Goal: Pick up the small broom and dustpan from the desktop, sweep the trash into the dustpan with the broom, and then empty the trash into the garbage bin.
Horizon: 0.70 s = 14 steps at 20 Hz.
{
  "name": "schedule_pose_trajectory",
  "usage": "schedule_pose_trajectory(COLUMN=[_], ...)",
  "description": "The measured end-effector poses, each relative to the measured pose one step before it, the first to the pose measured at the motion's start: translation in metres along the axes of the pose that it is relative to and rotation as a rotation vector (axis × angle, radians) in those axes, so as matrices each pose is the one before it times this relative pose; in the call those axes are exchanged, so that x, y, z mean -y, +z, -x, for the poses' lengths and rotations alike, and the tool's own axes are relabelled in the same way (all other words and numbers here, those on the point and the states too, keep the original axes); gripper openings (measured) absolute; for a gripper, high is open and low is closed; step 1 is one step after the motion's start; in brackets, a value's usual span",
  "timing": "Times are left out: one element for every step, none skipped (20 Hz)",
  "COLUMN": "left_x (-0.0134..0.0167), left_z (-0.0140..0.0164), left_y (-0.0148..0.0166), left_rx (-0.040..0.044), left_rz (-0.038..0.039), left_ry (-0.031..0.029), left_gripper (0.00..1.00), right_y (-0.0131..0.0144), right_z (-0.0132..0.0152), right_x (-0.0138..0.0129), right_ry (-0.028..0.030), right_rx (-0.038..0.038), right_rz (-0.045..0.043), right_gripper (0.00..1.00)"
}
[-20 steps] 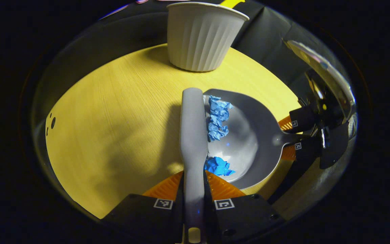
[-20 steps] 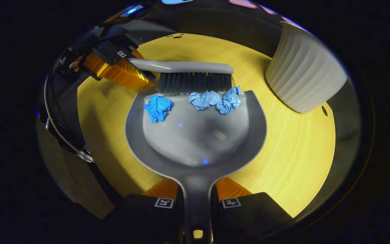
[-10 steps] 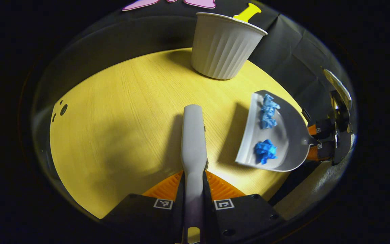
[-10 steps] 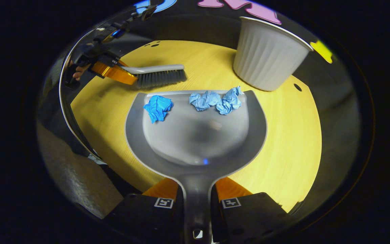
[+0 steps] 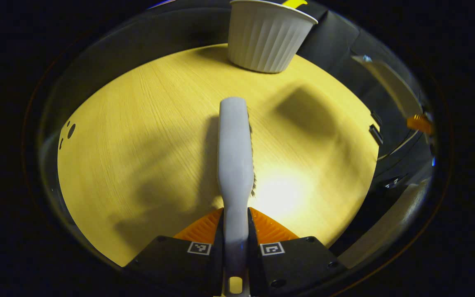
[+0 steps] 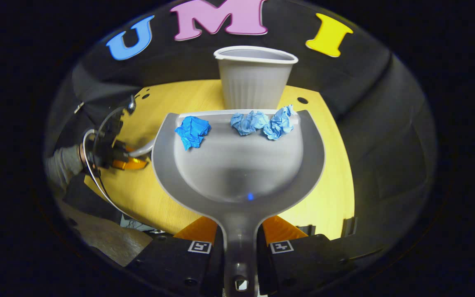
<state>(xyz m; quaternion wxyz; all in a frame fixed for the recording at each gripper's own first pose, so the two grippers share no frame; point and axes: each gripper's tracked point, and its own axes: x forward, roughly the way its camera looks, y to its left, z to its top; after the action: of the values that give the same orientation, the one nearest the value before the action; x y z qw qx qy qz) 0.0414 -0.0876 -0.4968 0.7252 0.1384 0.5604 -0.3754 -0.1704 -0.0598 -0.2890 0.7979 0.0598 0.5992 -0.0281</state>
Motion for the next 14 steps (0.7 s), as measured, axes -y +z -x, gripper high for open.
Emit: schedule_pose_trajectory(left_x=[0.00146,0.00017,-0.00074,0.00056,-0.00033,0.00042,-0.00027,-0.00029,-0.00105,-0.00005,-0.00005,0.00048,0.00084,0.00075], left_z=[-0.00188,-0.00077,-0.00013,-0.0002,-0.00047,-0.00053,-0.00011,0.00088,0.00089,0.00039,-0.00035,-0.00091,0.00132,-0.00058], left_y=[-0.00162,-0.00003,-0.00168,0.00078,-0.00214,-0.00017,-0.00192,-0.00034,0.00036,-0.00122,-0.00153,0.00055,-0.00088,0.00163], left_rx=[-0.00402,-0.00309,-0.00658,0.00416,-0.00872,-0.00438,-0.01224,-0.01041,-0.0086,-0.01304,-0.00951,-0.00822,-0.01357,-0.00111], left_rz=[-0.00823,-0.0001,0.00314,-0.0052,-0.0063,-0.0093,-0.01008,-0.01412,-0.01423,-0.00974,-0.00624,-0.00118,0.00445,-0.00104], left_ry=[0.00641,0.00214,0.00385,0.00189,0.0042,0.00263,0.00445,0.00315,0.00308,-0.00004,-0.00138,-0.00239,0.00056,-0.00149], left_gripper=[0.28,0.28,0.28,0.31,0.28,0.28,0.28,0.28,0.29,0.25,0.25,0.29,0.29,0.29], right_y=[0.01225,0.01362,0.01189,0.01369,0.0141,0.01182,0.0139,0.01695,0.0152,0.01193,0.01654,0.01435,0.01371,0.01477], right_z=[0.007,0.00596,0.00462,0.00409,0.00187,0.00038,0.00079,-0.00136,-0.00309,-0.00374,-0.00501,-0.00533,-0.00664,-0.00488], right_x=[0.0065,0.01026,0.0101,0.00957,0.0074,0.00616,0.00543,0.0063,0.0061,0.00533,0.00525,0.00722,0.00396,0.00291], right_ry=[-0.0141,-0.01223,-0.01763,-0.0203,-0.01514,-0.01042,-0.00976,-0.01549,-0.02022,-0.018,-0.02088,-0.02163,-0.02184,-0.01899], right_rx=[0.01293,0.0154,0.01367,0.01294,0.01381,0.01607,0.01008,0.00932,0.00561,-0.00204,0.00627,0.00127,-0.0003,-0.00068], right_rz=[-0.02001,-0.01881,-0.01545,-0.01204,-0.0125,-0.01195,-0.00565,0.00222,0.00643,0.00608,0.01294,0.02667,0.03425,0.04062], right_gripper=[0.36,0.36,0.36,0.31,0.36,0.36,0.36,0.36,0.36,0.36,0.36,0.36,0.36,0.36])
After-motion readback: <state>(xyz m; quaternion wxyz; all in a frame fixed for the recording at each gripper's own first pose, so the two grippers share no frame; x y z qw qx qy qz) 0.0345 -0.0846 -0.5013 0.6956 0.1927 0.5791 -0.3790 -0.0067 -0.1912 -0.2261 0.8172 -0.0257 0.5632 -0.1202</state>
